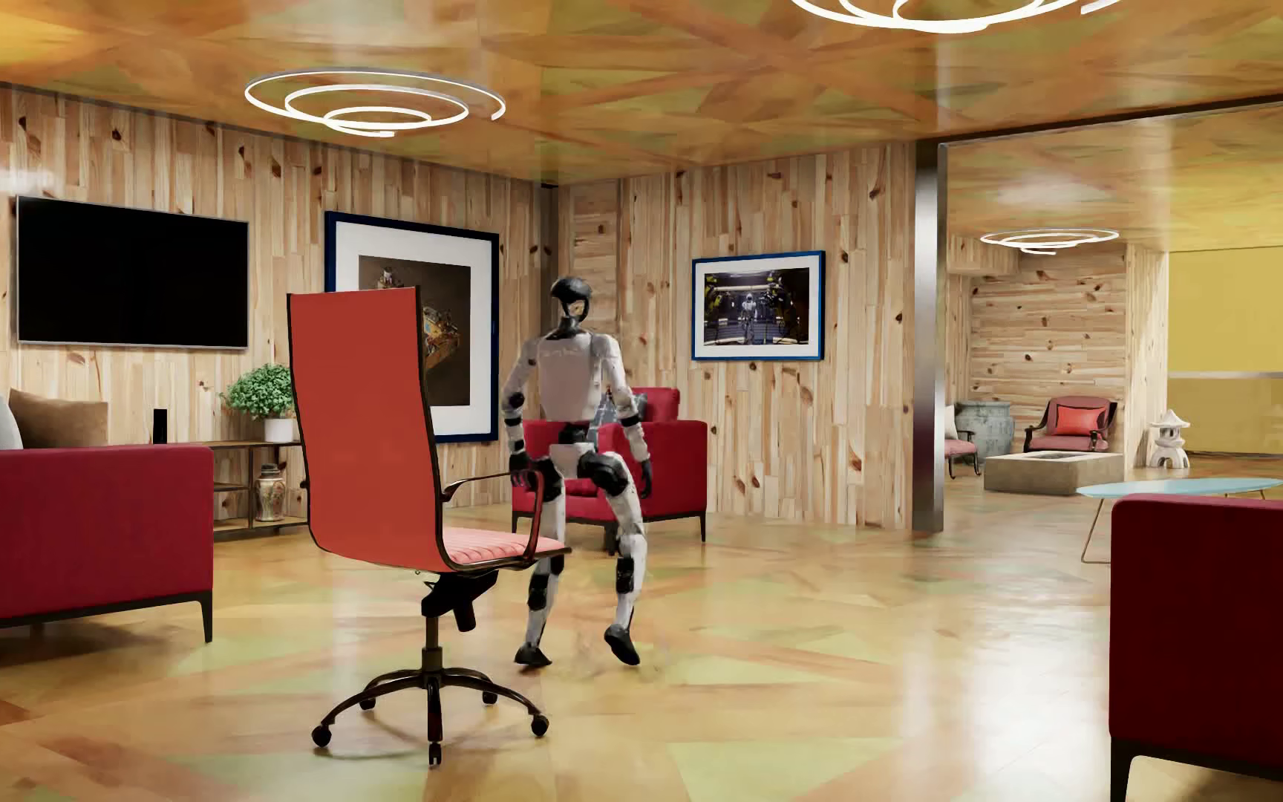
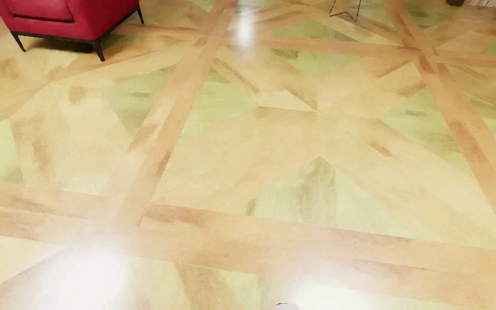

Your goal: Walk to the red officechair

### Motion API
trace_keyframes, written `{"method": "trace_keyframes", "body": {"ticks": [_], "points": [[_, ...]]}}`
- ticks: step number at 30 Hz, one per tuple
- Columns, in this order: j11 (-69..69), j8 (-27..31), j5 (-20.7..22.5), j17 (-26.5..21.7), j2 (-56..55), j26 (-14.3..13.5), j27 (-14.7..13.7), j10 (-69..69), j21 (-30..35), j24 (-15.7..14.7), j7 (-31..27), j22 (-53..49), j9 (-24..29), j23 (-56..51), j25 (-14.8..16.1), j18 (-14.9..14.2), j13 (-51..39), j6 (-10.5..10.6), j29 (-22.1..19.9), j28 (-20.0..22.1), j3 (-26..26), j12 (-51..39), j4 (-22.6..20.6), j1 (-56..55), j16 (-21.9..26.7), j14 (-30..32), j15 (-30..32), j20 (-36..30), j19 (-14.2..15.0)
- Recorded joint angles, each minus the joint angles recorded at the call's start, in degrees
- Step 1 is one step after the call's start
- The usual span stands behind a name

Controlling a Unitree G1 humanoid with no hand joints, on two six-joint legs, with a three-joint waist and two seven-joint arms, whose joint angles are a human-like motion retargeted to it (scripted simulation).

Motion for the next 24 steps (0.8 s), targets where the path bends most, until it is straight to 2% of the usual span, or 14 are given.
{"method": "trace_keyframes", "body": {"ticks": [2,4,5,6,7,8,9,10,11,12,14,16,20,24], "points": [[-21.5,0.0,-0.6,-1.7,1.0,0.0,0.0,-1.3,-1.5,0.0,0.0,-3.0,-0.2,2.5,0.0,0.0,0.9,0.9,0.0,0.0,-4.4,-4.0,1.1,5.7,1.3,-5.2,-0.4,-2.5,0.0],[-27.8,0.0,-1.8,-3.5,4.0,0.0,0.0,-0.6,-2.1,0.0,0.0,-6.4,-0.5,5.7,0.0,0.0,1.5,0.4,0.0,0.0,-9.0,-9.1,1.4,10.3,2.8,-11.6,-22.3,-4.7,0.0],[-40.5,0.0,-2.8,-4.5,3.6,0.0,0.0,0.3,-2.1,0.0,0.0,-8.8,-0.5,6.8,0.0,0.0,2.3,-0.4,0.0,0.0,-11.0,-12.5,1.5,12.9,2.8,-14.9,-1.9,-5.1,0.0],[-47.1,0.0,-3.7,-5.6,2.7,0.0,0.0,1.3,-2.3,0.0,0.0,-11.5,-0.4,7.8,0.0,0.0,3.1,-1.4,0.0,0.0,-13.1,-15.8,1.6,15.6,2.5,-17.6,8.6,-5.1,0.0],[-39.3,0.0,-4.7,-6.7,1.3,0.0,0.0,2.7,-2.5,0.0,0.0,-14.7,-0.3,8.5,0.0,0.0,4.0,-2.3,0.0,0.0,-15.1,-18.6,1.8,18.3,1.5,-18.4,-1.8,-4.5,0.0],[-30.2,0.0,-5.7,-7.7,-0.2,0.0,0.0,4.9,-3.1,0.0,0.0,-18.3,-0.5,9.1,0.0,0.0,5.0,-2.9,0.0,0.0,-17.2,-20.6,2.3,20.3,0.0,-15.1,-10.1,-3.4,0.0],[-27.7,0.0,-6.7,-8.6,-1.5,0.0,0.0,9.0,-4.1,0.0,0.0,-21.9,-0.4,10.0,0.0,0.0,5.9,-2.8,0.0,0.0,-19.2,-21.6,3.7,20.9,-2.2,-5.2,-1.9,-2.3,0.0],[-24.1,0.0,-7.8,-9.5,-2.6,0.0,0.0,15.3,-5.8,0.0,0.0,-25.6,0.4,11.0,0.0,0.0,6.9,-2.1,0.0,0.0,-21.2,-21.8,5.7,20.9,-5.1,13.0,9.8,-1.1,0.0],[-21.3,0.0,-5.9,-10.1,-3.1,0.0,0.0,24.7,-5.7,0.0,0.0,-27.6,1.9,13.3,0.0,0.0,5.5,-0.9,0.0,0.0,-22.8,-22.1,10.4,17.1,-6.9,30.2,13.4,-2.2,0.0],[-19.0,0.0,-4.1,-10.5,-2.9,0.0,0.0,33.0,-5.6,0.0,0.0,-29.8,3.1,14.7,0.0,0.0,4.1,-0.3,0.0,0.0,-24.6,-22.2,14.5,13.0,-8.2,39.1,15.4,-4.6,0.0],[-17.6,0.0,-1.8,-9.6,0.6,0.0,0.0,42.5,-6.7,0.0,0.0,-34.4,2.8,13.4,0.0,0.0,2.7,-2.1,0.0,0.0,-28.6,-22.5,18.6,3.1,-7.8,39.7,12.4,-13.5,0.0],[-18.2,0.0,-0.6,-7.0,4.4,0.0,0.0,31.6,-8.9,0.0,0.0,-35.5,1.8,6.6,0.0,0.0,3.0,-3.3,0.0,0.0,-27.6,-19.5,19.2,0.6,-7.4,28.9,3.4,-15.5,0.0],[-19.7,0.0,1.5,-1.2,6.3,0.0,0.0,0.6,-4.1,0.0,0.0,-24.9,-1.2,1.4,0.0,0.0,-2.1,-2.3,0.0,0.0,-20.6,-9.4,22.4,1.7,-8.0,23.8,-13.2,-6.5,0.0],[-22.8,0.0,0.9,7.7,4.6,0.0,0.0,-3.6,-0.9,0.0,0.0,-2.0,-3.2,-0.3,0.0,0.0,-8.6,-2.6,0.0,0.0,-15.6,-0.9,25.0,-3.5,-5.4,21.8,-18.2,-3.9,0.0]]}}
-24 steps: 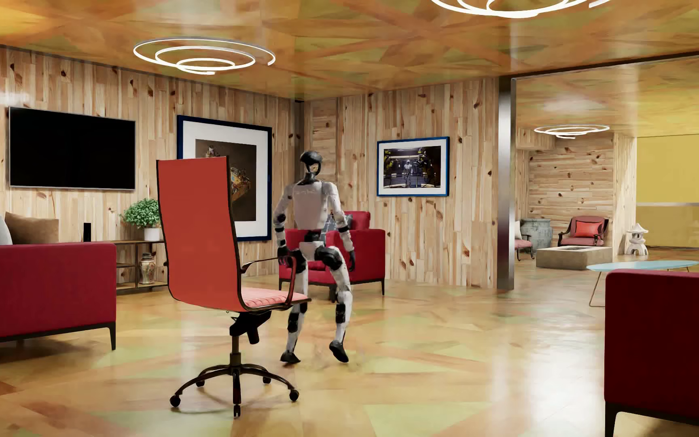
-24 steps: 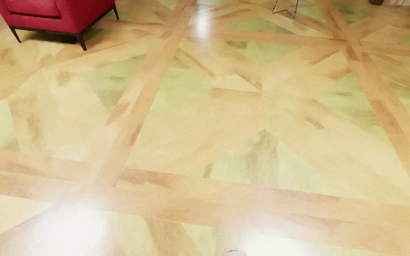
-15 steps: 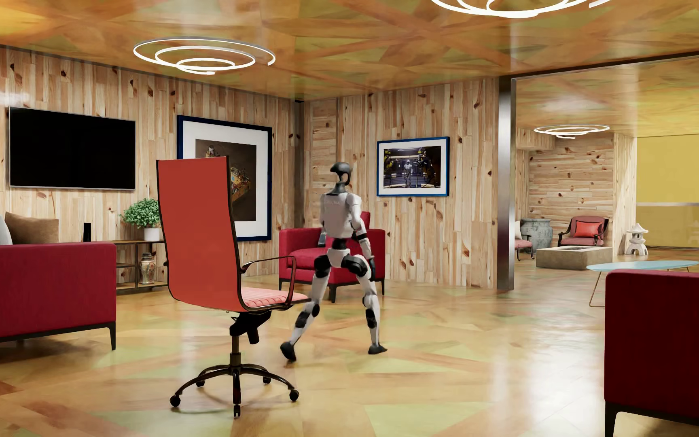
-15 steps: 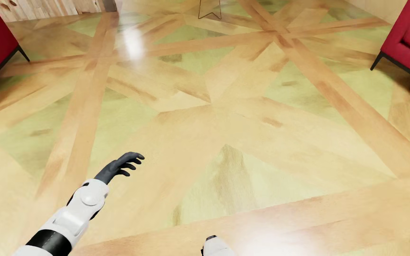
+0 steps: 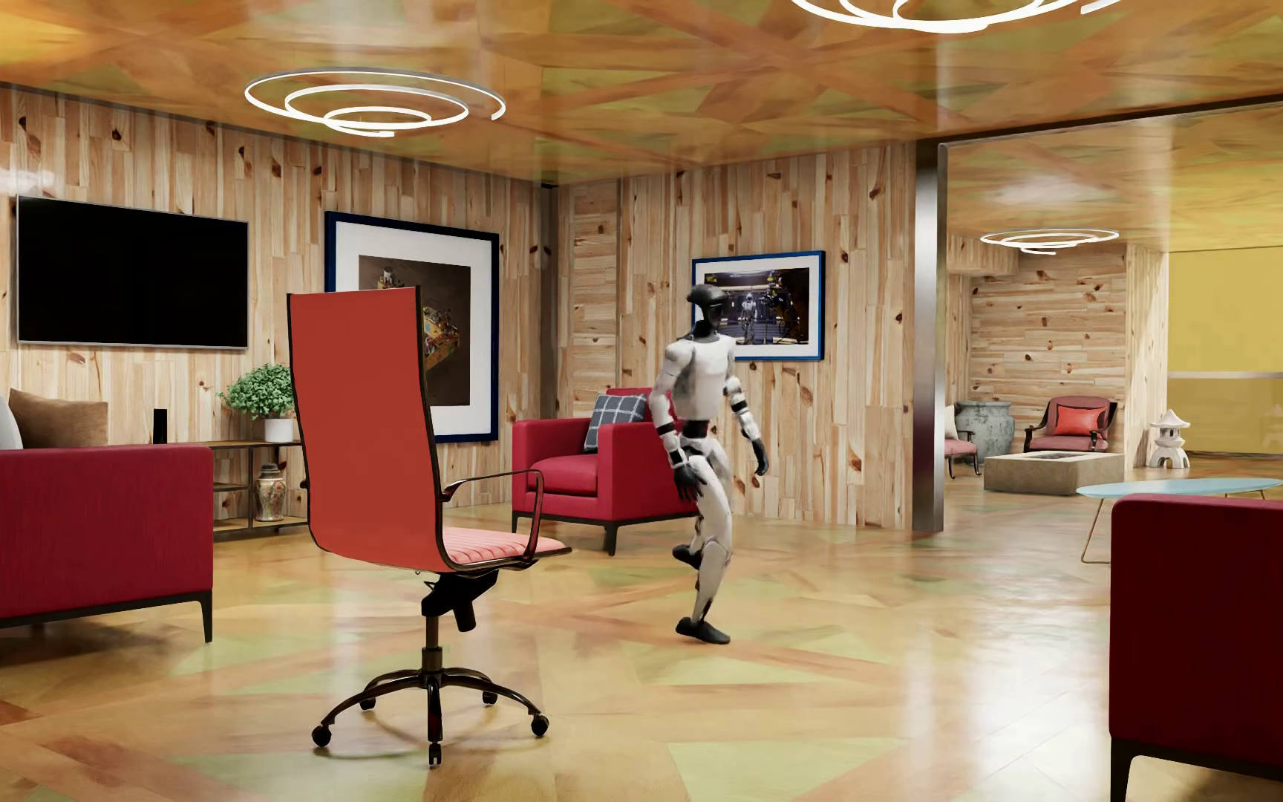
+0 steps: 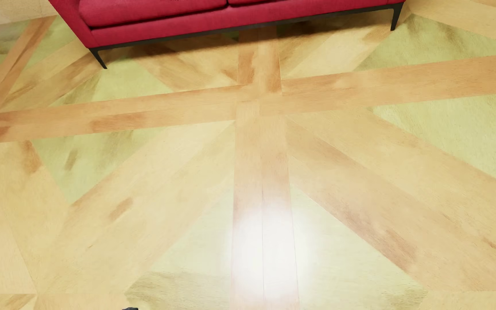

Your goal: Walk to the red officechair

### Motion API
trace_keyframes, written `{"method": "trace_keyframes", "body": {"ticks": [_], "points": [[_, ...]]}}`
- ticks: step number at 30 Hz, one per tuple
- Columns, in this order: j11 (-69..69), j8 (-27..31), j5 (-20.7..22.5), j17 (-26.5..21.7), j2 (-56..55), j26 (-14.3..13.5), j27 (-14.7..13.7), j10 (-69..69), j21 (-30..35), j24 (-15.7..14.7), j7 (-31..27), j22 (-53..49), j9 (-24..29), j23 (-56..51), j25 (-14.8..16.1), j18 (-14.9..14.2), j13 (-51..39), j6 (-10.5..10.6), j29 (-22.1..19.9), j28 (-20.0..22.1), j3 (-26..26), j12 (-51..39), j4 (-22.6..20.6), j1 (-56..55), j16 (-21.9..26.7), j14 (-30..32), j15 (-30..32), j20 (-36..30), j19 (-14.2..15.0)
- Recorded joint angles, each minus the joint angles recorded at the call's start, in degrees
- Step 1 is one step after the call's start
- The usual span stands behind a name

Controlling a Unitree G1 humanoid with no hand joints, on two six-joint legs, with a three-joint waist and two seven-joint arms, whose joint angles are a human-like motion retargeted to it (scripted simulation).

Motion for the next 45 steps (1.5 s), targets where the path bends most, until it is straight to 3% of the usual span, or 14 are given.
{"method": "trace_keyframes", "body": {"ticks": [2,6,10,12,16,20,22,25,30,34,39,42,44,45], "points": [[-4.5,0.0,0.3,1.6,0.4,0.0,0.0,3.3,4.6,0.0,0.0,10.7,-1.1,-8.1,0.0,0.0,0.5,-1.5,0.0,0.0,6.8,4.0,-2.5,-0.9,1.6,2.0,-0.2,-2.8,0.0],[-7.0,0.0,5.6,-2.0,5.0,0.0,0.0,5.6,12.6,0.0,0.0,8.7,-2.9,-23.0,0.0,0.0,0.1,-6.4,0.0,0.0,26.4,17.2,-12.9,-0.9,3.9,-6.2,-15.1,-1.2,0.0],[-10.9,0.0,8.0,-4.1,9.4,0.0,0.0,7.3,8.7,0.0,0.0,10.4,-0.1,-19.7,0.0,0.0,-5.0,-4.7,0.0,0.0,39.5,19.4,-18.5,-10.9,0.5,-8.0,-19.7,1.4,0.0],[-12.2,0.0,7.1,-4.2,11.4,0.0,0.0,5.4,4.7,0.0,0.0,10.7,1.2,-16.0,0.0,0.0,-7.1,-3.5,0.0,0.0,39.2,15.8,-20.2,-18.6,-0.4,-7.7,-18.1,0.0,0.0],[-11.5,0.0,4.7,-6.0,16.2,0.0,0.0,-1.9,1.2,0.0,0.0,-5.8,2.2,-16.9,0.0,0.0,-4.8,-3.7,0.0,0.0,34.3,10.5,-23.1,-28.9,2.9,-8.8,-15.0,9.4,0.0],[-9.9,0.0,2.9,-6.6,23.6,0.0,0.0,-1.9,2.1,0.0,0.0,-15.7,3.4,-13.8,0.0,0.0,-2.8,-3.2,0.0,0.0,37.0,3.0,-22.9,-30.9,4.1,-3.6,-19.2,20.5,0.0],[-8.8,0.0,2.7,-5.4,26.9,0.0,0.0,0.2,4.0,0.0,0.0,-16.1,2.5,-10.6,0.0,0.0,-2.7,-2.3,0.0,0.0,37.0,1.9,-21.8,-27.9,3.4,-7.4,-19.7,22.1,0.0],[-5.8,0.0,1.7,-2.7,30.0,0.0,0.0,0.0,4.4,0.0,0.0,-12.4,-0.6,-7.7,0.0,0.0,-0.1,-1.7,0.0,0.0,33.5,3.3,-21.5,-20.6,2.5,-7.4,-16.5,18.3,0.0],[20.5,0.0,1.5,2.0,20.1,0.0,0.0,-0.4,3.1,0.0,0.0,5.7,-2.9,0.4,0.0,0.0,7.8,-6.2,0.0,0.0,23.2,4.1,-25.2,-10.0,0.3,-10.0,4.2,5.1,0.0],[40.4,0.0,-0.1,-0.4,6.8,0.0,0.0,-1.0,6.8,0.0,0.0,4.1,0.5,2.6,0.0,0.0,8.6,-6.9,0.0,0.0,22.3,7.5,-25.3,0.8,-0.6,-18.4,4.9,2.8,0.0],[11.8,0.0,-0.3,-2.5,-0.1,0.0,0.0,-1.6,-0.1,0.0,0.0,2.3,1.8,1.8,0.0,0.0,10.3,-3.1,0.0,0.0,19.6,10.1,-24.0,10.6,-1.8,-26.5,13.4,-0.4,0.0],[-12.0,0.0,-0.6,-2.5,0.7,0.0,0.0,-1.9,-0.6,0.0,0.0,1.9,1.5,0.5,0.0,0.0,9.6,-1.9,0.0,0.0,17.6,10.4,-24.8,14.9,-0.9,-31.4,3.9,-3.0,0.0],[-12.5,0.0,-2.6,-1.8,1.4,0.0,0.0,-0.8,-0.2,0.0,0.0,2.7,1.6,-0.1,0.0,0.0,10.0,-1.7,0.0,0.0,16.9,10.2,-25.2,17.6,-0.1,-34.8,-5.2,-2.3,0.0],[-12.5,0.0,-3.2,-1.4,1.1,0.0,0.0,0.0,0.3,0.0,0.0,3.2,1.8,-0.5,0.0,0.0,10.5,-1.5,0.0,0.0,16.9,10.1,-25.3,19.1,0.2,-36.5,-3.7,-1.1,0.0]]}}
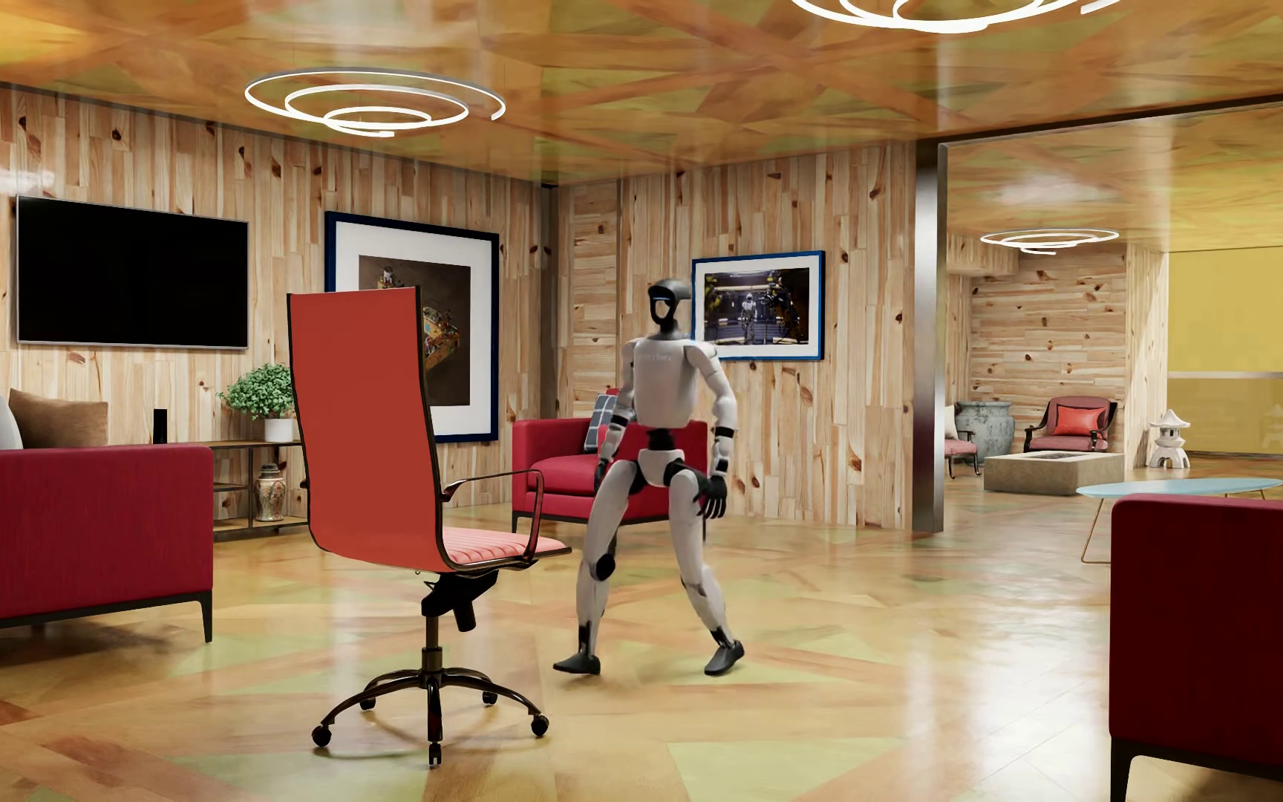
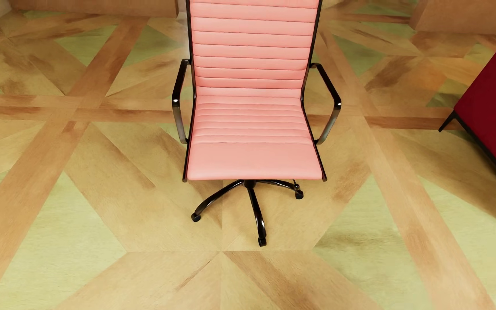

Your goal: Walk to the red officechair

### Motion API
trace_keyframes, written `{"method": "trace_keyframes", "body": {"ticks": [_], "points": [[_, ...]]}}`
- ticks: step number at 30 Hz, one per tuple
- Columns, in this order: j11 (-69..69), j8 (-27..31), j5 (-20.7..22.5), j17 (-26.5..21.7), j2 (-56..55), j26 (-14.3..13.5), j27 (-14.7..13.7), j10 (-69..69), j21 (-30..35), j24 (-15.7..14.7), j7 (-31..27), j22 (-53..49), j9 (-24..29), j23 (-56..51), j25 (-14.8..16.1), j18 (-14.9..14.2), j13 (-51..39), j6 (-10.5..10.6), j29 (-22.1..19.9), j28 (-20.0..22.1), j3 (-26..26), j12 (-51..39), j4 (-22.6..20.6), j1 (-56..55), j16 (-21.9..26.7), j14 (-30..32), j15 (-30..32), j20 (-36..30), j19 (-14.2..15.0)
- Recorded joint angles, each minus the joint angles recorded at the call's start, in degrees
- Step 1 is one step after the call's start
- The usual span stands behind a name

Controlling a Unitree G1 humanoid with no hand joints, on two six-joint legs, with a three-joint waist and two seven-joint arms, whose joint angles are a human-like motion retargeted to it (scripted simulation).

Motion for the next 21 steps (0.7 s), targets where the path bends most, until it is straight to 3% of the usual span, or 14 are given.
{"method": "trace_keyframes", "body": {"ticks": [2,4,7,8,9,12,14,17,19,21], "points": [[2.4,0.0,-0.5,0.8,-1.7,0.0,0.0,2.0,1.7,0.0,0.0,0.7,-0.1,-0.3,0.0,0.0,0.9,0.6,0.0,0.0,0.1,-0.1,0.5,2.0,0.3,-1.0,13.7,3.7,0.0],[7.9,0.0,-0.2,1.2,-3.1,0.0,0.0,5.8,4.2,0.0,0.0,1.2,0.2,1.4,0.0,0.0,0.9,2.4,0.0,0.0,1.0,-0.5,2.6,1.8,-0.5,5.6,22.6,7.5,0.0],[10.4,0.0,1.9,0.0,-0.2,0.0,0.0,22.8,7.3,0.0,0.0,-0.4,0.4,4.7,0.0,0.0,-0.9,5.9,0.0,0.0,2.8,-1.4,8.1,-8.7,-2.0,30.4,19.2,8.9,0.0],[9.8,0.0,2.6,-1.0,0.9,0.0,0.0,30.5,7.4,0.0,0.0,-2.2,0.2,4.6,0.0,0.0,-1.6,6.8,0.0,0.0,3.3,-1.9,9.8,-14.9,-2.1,35.3,17.3,7.9,0.0],[9.3,0.0,3.2,-2.3,1.9,0.0,0.0,38.4,7.2,0.0,0.0,-4.7,0.2,3.8,0.0,0.0,-2.3,7.8,0.0,0.0,4.0,-2.5,11.1,-21.3,-2.1,36.4,15.6,6.7,0.0],[7.9,0.0,3.0,-5.8,4.4,0.0,0.0,44.0,3.8,0.0,0.0,-10.2,1.3,3.9,0.0,0.0,-6.7,6.8,0.0,0.0,8.2,-3.7,9.9,-31.3,-2.9,25.4,12.7,6.9,0.0],[6.2,0.0,2.6,-7.3,5.9,0.0,0.0,34.7,0.1,0.0,0.0,-11.5,1.1,4.4,0.0,0.0,-9.9,5.3,0.0,0.0,10.9,-3.7,8.3,-33.7,-3.1,25.4,10.2,7.6,0.0],[4.0,0.0,2.5,-9.4,7.9,0.0,0.0,9.3,-4.5,0.0,0.0,-10.8,-0.2,1.8,0.0,0.0,-13.7,3.9,0.0,0.0,13.3,-3.0,5.4,-29.6,-2.8,26.7,6.6,6.2,0.0],[2.7,0.0,3.2,-10.7,10.4,0.0,0.0,-0.8,-5.4,0.0,0.0,-7.2,-1.6,-1.5,0.0,0.0,-16.1,5.1,0.0,0.0,12.7,-2.2,5.0,-25.9,-3.4,26.2,1.8,4.5,0.0],[4.3,0.0,3.5,-11.7,15.5,0.0,0.0,-3.2,-5.2,0.0,0.0,-2.2,-3.4,-4.9,0.0,0.0,-18.1,7.6,0.0,0.0,9.1,-2.0,5.4,-24.6,-4.2,28.4,-4.4,0.7,0.0]]}}
